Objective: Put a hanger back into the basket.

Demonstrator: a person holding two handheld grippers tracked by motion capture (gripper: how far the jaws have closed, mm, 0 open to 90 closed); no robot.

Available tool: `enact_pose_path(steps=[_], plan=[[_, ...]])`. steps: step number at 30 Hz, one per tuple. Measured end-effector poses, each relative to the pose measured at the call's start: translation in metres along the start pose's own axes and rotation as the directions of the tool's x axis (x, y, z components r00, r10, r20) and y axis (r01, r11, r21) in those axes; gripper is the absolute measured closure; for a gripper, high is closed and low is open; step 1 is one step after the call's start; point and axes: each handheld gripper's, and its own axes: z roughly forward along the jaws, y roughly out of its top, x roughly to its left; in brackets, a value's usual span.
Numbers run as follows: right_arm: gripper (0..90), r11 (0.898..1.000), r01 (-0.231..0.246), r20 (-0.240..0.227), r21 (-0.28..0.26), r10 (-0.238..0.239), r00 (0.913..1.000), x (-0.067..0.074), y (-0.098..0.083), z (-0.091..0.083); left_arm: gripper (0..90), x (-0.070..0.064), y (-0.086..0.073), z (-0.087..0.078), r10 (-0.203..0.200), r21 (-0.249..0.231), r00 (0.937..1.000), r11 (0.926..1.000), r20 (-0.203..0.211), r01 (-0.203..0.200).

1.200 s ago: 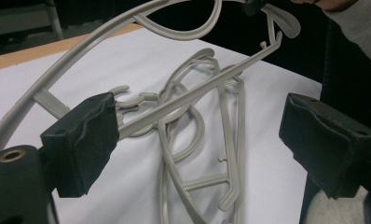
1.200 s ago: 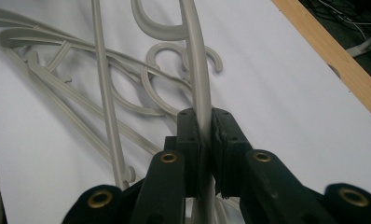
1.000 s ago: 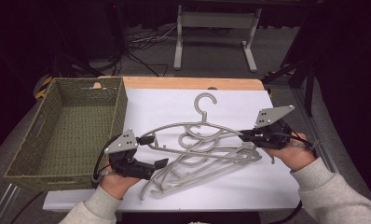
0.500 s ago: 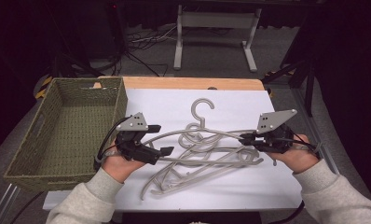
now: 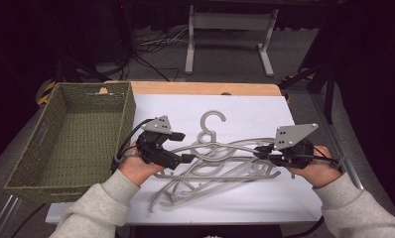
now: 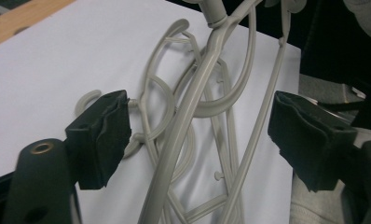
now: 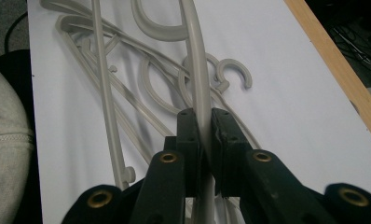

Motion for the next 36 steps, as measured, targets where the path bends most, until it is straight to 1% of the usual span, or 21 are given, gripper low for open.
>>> enact_pose_path(steps=[6, 7, 8, 9, 10, 11, 12, 13, 14, 15, 17, 18, 20, 22, 25, 29, 31, 33, 34, 35, 36], plan=[[82.6, 0.999, 0.035, -0.007, -0.005, -0.035, 0.9994, 0.005, 0.003, 0.004, 25.5, 0.003, 0.002, 0.010, 0.004, 0.025, 0.9992, 0.9997, 0.039, -0.005], [82.5, 0.999, 0.043, -0.007, -0.007, -0.043, 0.9991, 0.006, 0.004, 0.004, 26.4, 0.004, 0.002, 0.011, 0.003, 0.033, 0.9986, 0.9994, 0.053, -0.005], [82.5, 0.999, 0.043, -0.007, -0.007, -0.043, 0.9991, 0.006, 0.004, 0.004, 27.5, 0.004, 0.002, 0.011, 0.003, 0.033, 0.9986, 0.9994, 0.053, -0.005], [82.6, 0.999, 0.046, -0.009, -0.008, -0.046, 0.9989, 0.007, 0.005, 0.005, 27.5, 0.005, 0.002, 0.012, 0.003, 0.038, 0.9980, 0.9993, 0.063, -0.005], [82.6, 0.999, 0.052, -0.009, -0.010, -0.052, 0.9986, 0.007, 0.005, 0.005, 28.3, 0.006, 0.002, 0.015, -0.005, 0.050, 0.9968, 0.9987, 0.080, 0.001], [82.6, 0.999, 0.053, -0.008, -0.010, -0.053, 0.9986, 0.008, 0.005, 0.006, 29.8, 0.006, 0.002, 0.016, -0.002, 0.059, 0.9955, 0.9982, 0.094, -0.004], [82.6, 0.999, 0.053, -0.008, -0.010, -0.053, 0.9986, 0.008, 0.005, 0.006, 31.6, 0.006, 0.002, 0.016, -0.002, 0.059, 0.9955, 0.9982, 0.094, -0.004], [82.6, 0.999, 0.054, -0.007, -0.010, -0.054, 0.9985, 0.008, 0.005, 0.006, 31.6, 0.006, 0.001, 0.018, 0.002, 0.067, 0.9943, 0.9977, 0.107, -0.009], [82.6, 0.998, 0.056, -0.007, -0.011, -0.056, 0.9984, 0.008, 0.005, 0.006, 32.7, 0.006, 0.002, 0.018, 0.004, 0.076, 0.9943, 0.9970, 0.107, -0.012], [82.6, 0.998, 0.061, -0.008, -0.016, -0.062, 0.9981, 0.008, 0.005, 0.005, 35.4, 0.006, 0.001, 0.020, 0.000, 0.087, 0.9930, 0.9962, 0.118, -0.010], [82.5, 0.997, 0.068, -0.006, -0.023, -0.068, 0.9977, 0.008, 0.005, 0.005, 39.3, 0.006, 0.001, 0.020, 0.002, 0.096, 0.9925, 0.9953, 0.122, -0.013], [82.5, 0.997, 0.068, -0.006, -0.023, -0.068, 0.9977, 0.008, 0.005, 0.005, 39.3, 0.006, 0.001, 0.021, 0.002, 0.104, 0.9920, 0.9944, 0.126, -0.016], [82.5, 0.997, 0.076, -0.002, -0.025, -0.076, 0.9971, 0.009, 0.005, 0.004, 46.1, 0.005, 0.000, 0.023, 0.011, 0.134, 0.9890, 0.9905, 0.148, -0.031], [82.5, 0.997, 0.078, -0.004, -0.023, -0.078, 0.9969, 0.010, 0.005, 0.005, 52.7, 0.002, 0.000, 0.025, 0.037, 0.162, 0.9897, 0.9851, 0.138, -0.059], [82.5, 0.994, 0.101, -0.002, -0.029, -0.101, 0.9949, 0.011, 0.005, 0.006, 61.0, -0.002, -0.001, 0.025, 0.057, 0.169, 0.9881, 0.9823, 0.143, -0.082], [82.3, 0.992, 0.118, -0.003, -0.039, -0.118, 0.9930, 0.010, 0.003, 0.007, 65.9, -0.003, -0.001, 0.024, 0.057, 0.175, 0.9863, 0.9809, 0.155, -0.084], [82.0, 0.991, 0.128, -0.002, -0.040, -0.129, 0.9917, 0.010, 0.002, 0.008, 68.9, -0.003, -0.001, 0.024, 0.063, 0.178, 0.9842, 0.9796, 0.165, -0.093], [81.6, 0.988, 0.149, 0.007, -0.040, -0.149, 0.9888, 0.010, 0.001, 0.009, 72.4, -0.003, -0.002, 0.024, 0.065, 0.186, 0.9830, 0.9778, 0.172, -0.097], [81.5, 0.987, 0.158, 0.011, -0.038, -0.158, 0.9874, 0.011, 0.001, 0.009, 73.7, -0.004, -0.001, 0.024, 0.072, 0.189, 0.9803, 0.9760, 0.183, -0.108], [81.0, 0.986, 0.163, 0.013, -0.036, -0.163, 0.9865, 0.011, 0.000, 0.010, 75.4, -0.004, -0.002, 0.024, 0.074, 0.191, 0.9790, 0.9754, 0.190, -0.110], [80.2, 0.986, 0.166, 0.014, -0.036, -0.165, 0.9861, 0.011, 0.000, 0.010, 78.2, -0.006, -0.002, 0.024, 0.084, 0.190, 0.9784, 0.9744, 0.189, -0.120]])
